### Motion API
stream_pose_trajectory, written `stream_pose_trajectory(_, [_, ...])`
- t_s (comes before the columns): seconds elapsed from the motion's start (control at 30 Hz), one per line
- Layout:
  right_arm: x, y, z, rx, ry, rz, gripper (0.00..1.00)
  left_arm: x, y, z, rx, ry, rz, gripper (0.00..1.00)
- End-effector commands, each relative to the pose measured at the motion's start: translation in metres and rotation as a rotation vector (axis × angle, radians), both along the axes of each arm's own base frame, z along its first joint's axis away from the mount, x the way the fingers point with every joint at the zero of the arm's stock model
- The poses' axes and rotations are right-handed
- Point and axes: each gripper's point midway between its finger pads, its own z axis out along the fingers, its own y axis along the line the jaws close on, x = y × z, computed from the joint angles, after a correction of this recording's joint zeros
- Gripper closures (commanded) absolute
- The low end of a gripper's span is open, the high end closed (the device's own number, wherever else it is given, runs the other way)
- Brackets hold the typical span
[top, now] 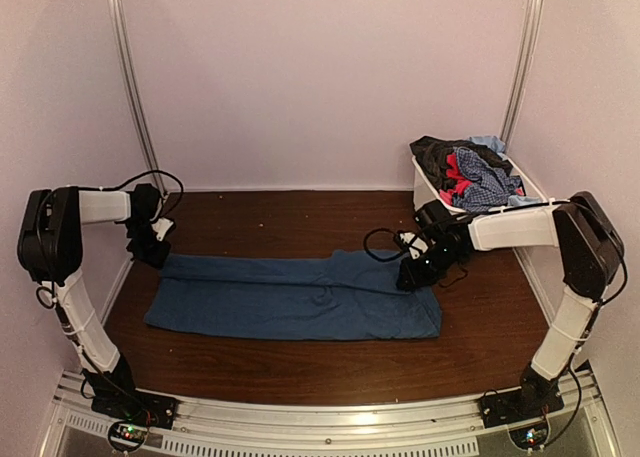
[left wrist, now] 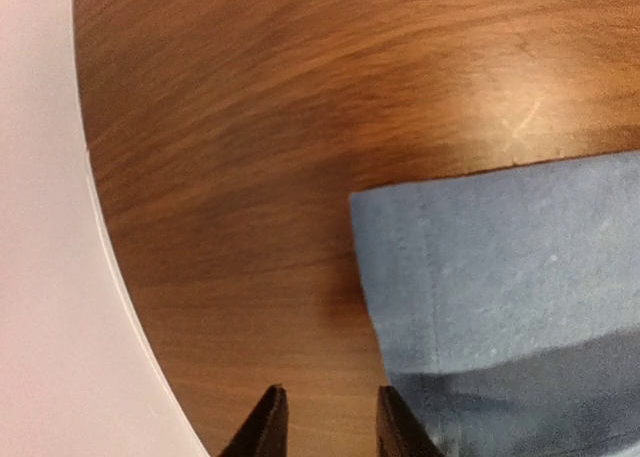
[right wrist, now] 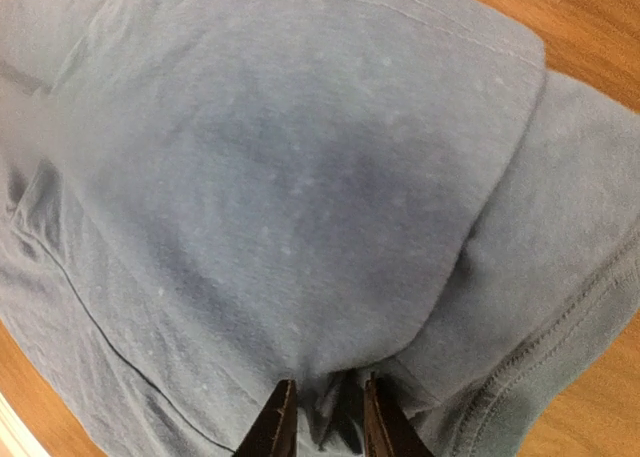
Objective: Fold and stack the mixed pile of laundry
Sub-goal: Fold the 1/3-folded T-shirt at the center of the board.
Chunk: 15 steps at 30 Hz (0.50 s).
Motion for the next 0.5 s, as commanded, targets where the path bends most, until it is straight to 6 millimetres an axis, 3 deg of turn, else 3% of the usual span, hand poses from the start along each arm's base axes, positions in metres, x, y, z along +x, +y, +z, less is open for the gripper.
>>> stream_pose_trajectory(0.0, [-0.001, -0.005, 0.034, -0.008, -0.049, 0.000, 0.60, 0.010, 0.016, 0.036, 0.076, -0.058, 0.094, 0.62])
stream_pose_trajectory(0.07, [0.002, -0.003, 0.056, 0.018, -0.092, 0.003, 0.52, 0.016, 0.015, 0.059, 0.064, -0.121, 0.101, 0.58])
stream_pose_trajectory(0.13, [0.010, 0.000, 0.076, 0.035, -0.134, 0.003, 0.47, 0.026, -0.004, 0.077, -0.045, -0.192, 0.060, 0.57])
stream_pose_trajectory(0.23, [0.024, 0.003, 0.085, 0.033, -0.160, 0.001, 0.48, 0.040, -0.041, 0.094, -0.220, -0.271, -0.025, 0.58])
stream_pose_trajectory(0.37, [0.042, 0.014, 0.075, 0.042, -0.138, 0.020, 0.55, 0.047, -0.082, 0.091, -0.319, -0.282, -0.111, 0.59])
stream_pose_trajectory(0.47, [0.049, 0.032, 0.071, 0.110, -0.117, 0.050, 0.61, 0.043, -0.113, 0.073, -0.339, -0.242, -0.166, 0.61])
